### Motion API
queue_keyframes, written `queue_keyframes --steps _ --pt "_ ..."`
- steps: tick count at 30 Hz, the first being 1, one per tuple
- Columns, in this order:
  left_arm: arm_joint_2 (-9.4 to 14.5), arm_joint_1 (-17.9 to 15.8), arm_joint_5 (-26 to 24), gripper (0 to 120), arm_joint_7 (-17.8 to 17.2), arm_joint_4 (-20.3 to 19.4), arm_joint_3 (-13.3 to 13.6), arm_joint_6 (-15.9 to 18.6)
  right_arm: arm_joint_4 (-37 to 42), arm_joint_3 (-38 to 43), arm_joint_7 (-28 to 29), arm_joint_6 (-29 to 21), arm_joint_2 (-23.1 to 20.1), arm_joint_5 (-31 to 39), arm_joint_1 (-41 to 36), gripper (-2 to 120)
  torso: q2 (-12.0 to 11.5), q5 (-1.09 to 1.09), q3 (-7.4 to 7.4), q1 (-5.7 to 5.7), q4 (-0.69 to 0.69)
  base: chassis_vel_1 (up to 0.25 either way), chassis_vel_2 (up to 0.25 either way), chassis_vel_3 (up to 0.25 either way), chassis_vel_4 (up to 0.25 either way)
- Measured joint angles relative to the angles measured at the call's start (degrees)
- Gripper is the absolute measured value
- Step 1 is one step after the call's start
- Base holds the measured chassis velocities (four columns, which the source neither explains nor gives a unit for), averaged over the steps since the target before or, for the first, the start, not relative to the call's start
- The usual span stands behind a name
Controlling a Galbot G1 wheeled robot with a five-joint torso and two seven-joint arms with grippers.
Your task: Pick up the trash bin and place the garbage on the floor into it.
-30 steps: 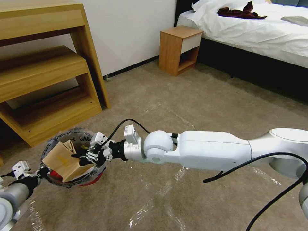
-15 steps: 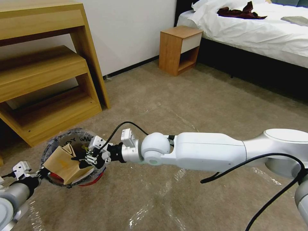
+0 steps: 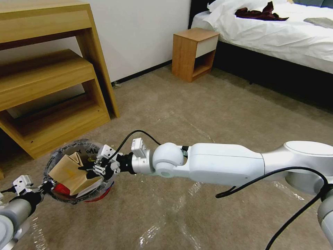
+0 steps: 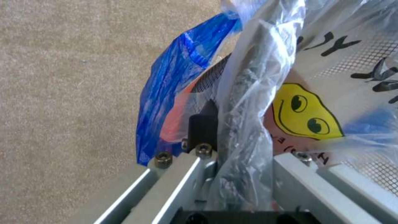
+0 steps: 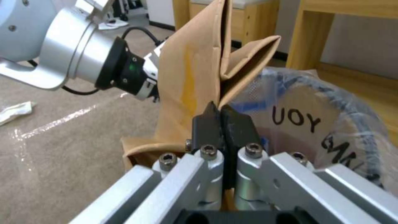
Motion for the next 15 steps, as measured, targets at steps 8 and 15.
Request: queue_keyframes --steps 8,15 --pt "0.1 0.2 -0.1 0 0.0 -0.2 -0.1 0.0 -0.9 -0.1 0.0 0.0 0.0 -0.6 -0.2 0 0.0 0.0 0.0 0.0 0.0 0.0 0.0 0.0 0.0" --pt "0.0 0.1 -0.1 0 0.0 -0.6 -0.1 0.0 -2.5 -0.1 0.0 0.3 1.2 -1.0 0.5 0 0.0 0.0 0.0 0.0 0.0 0.0 0.0 0.0 0.0"
